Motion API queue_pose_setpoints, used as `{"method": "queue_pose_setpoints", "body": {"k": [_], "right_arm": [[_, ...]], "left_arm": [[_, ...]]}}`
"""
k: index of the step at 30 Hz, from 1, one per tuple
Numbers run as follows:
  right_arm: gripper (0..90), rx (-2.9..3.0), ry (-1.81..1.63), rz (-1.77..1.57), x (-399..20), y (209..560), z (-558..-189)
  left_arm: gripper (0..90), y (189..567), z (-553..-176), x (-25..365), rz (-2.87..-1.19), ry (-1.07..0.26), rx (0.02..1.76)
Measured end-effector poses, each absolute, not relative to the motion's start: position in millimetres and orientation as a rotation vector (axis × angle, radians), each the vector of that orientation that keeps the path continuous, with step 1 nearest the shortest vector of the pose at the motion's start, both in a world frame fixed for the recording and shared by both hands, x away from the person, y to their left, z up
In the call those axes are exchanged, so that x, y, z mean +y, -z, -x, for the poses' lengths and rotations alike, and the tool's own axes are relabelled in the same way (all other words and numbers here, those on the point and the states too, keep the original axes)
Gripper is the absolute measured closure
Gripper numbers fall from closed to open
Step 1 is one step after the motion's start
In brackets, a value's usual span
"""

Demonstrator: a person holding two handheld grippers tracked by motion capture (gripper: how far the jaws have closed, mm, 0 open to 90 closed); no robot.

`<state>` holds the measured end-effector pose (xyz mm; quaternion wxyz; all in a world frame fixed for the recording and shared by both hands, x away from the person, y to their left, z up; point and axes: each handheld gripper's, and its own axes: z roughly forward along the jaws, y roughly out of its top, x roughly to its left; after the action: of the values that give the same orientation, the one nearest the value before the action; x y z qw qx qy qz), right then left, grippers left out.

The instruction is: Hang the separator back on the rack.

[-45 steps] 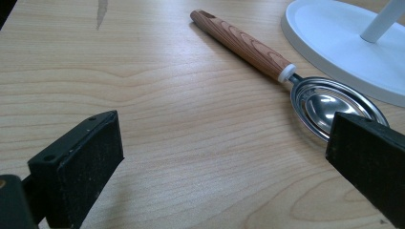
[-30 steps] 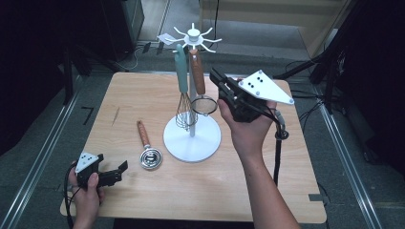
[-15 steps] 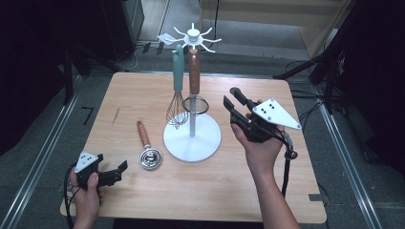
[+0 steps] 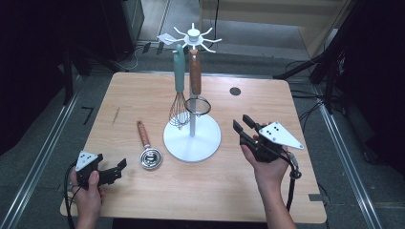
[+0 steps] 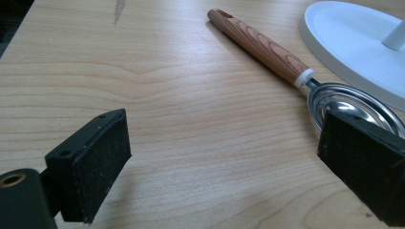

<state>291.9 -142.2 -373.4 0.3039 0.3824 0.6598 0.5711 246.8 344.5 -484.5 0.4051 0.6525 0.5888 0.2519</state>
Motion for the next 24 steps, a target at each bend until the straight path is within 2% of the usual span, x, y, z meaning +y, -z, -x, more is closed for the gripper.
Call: {"method": "queue_pose_setpoints", "body": {"k": [7, 13, 15, 19, 21, 22, 24], "right_arm": [[58.9, 1.790, -1.504, -1.091, -154.9, 402.6, -281.5], [48.2, 1.798, -1.508, -1.154, -164.3, 431.6, -270.0], [47.7, 1.818, -1.480, -1.157, -163.1, 437.5, -267.8], [38.5, 1.858, -1.408, -1.187, -162.0, 452.8, -261.7], [37.9, 1.859, -1.406, -1.197, -162.6, 453.4, -261.7], [36.5, 1.867, -1.404, -1.210, -165.1, 454.5, -261.8], [37.4, 1.882, -1.384, -1.208, -167.8, 455.7, -259.3]], "left_arm": [[4.6, 484.3, -246.0, 343.3, -1.661, -0.620, 1.440], [6.2, 484.3, -252.5, 336.3, -1.735, -0.631, 1.485], [6.3, 484.2, -252.9, 334.4, -1.749, -0.636, 1.489], [17.9, 482.8, -253.6, 325.4, -1.767, -0.615, 1.458], [20.8, 482.6, -253.2, 323.0, -1.771, -0.606, 1.442], [32.8, 482.0, -253.0, 321.7, -1.748, -0.554, 1.405], [44.1, 481.2, -254.4, 321.1, -1.734, -0.500, 1.370]]}}
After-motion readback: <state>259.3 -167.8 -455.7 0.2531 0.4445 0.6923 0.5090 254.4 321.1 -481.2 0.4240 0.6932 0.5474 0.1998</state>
